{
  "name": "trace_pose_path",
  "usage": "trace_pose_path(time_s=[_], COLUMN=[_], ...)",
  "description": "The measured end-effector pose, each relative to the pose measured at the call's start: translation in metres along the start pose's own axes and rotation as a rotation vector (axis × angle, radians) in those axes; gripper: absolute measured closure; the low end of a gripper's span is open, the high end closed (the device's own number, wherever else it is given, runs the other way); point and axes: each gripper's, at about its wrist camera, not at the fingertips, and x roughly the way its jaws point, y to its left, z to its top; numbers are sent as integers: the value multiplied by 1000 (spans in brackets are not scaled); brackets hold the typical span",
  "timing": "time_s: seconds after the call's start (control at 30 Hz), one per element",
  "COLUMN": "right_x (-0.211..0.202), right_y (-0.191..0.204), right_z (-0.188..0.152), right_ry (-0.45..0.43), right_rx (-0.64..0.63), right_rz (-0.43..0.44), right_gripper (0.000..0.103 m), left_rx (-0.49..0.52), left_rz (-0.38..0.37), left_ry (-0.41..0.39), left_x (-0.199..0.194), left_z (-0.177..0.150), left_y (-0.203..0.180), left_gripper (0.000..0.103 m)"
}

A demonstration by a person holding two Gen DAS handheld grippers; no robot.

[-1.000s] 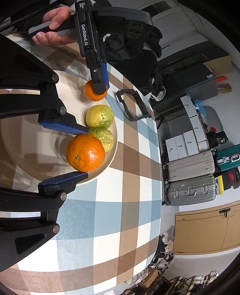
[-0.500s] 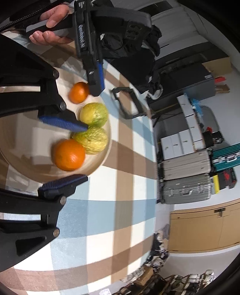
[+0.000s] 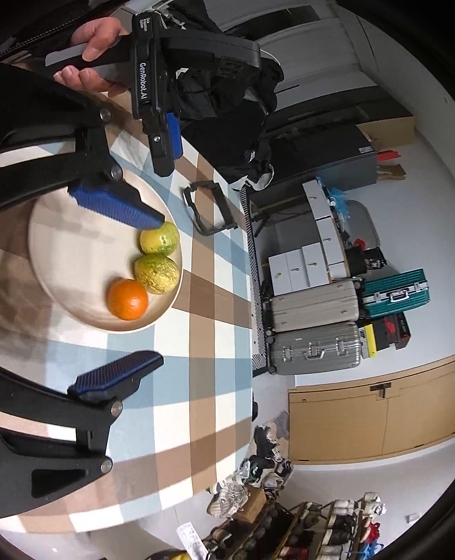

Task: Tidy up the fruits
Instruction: 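Withdraw both tools from the plate toward the tomatoes and plums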

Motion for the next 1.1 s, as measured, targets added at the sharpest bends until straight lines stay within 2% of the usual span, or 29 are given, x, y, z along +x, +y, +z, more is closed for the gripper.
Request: trace_pose_path(time_s=[0.07,0.23,0.4,0.53,0.73,1.1], right_x=[-16,-53,-87,-107,-125,-141], right_y=[5,16,32,41,51,61], right_z=[-5,-19,-35,-49,-70,-110], right_ry=[-20,-68,-113,-143,-143,-98], right_rx=[0,6,-25,-22,-16,-9], right_rz=[4,11,-4,6,1,-18], right_gripper=[14,5,2,1,0,0], left_rx=[13,58,76,90,103,122], left_rz=[12,50,89,93,114,102], left_ry=[-3,-8,-37,-64,-69,-33], left_x=[-12,-39,-67,-86,-107,-112], left_z=[-7,-28,-52,-70,-96,-127], left_y=[-7,-28,-45,-56,-72,-85], left_gripper=[22,19,3,2,1,1])
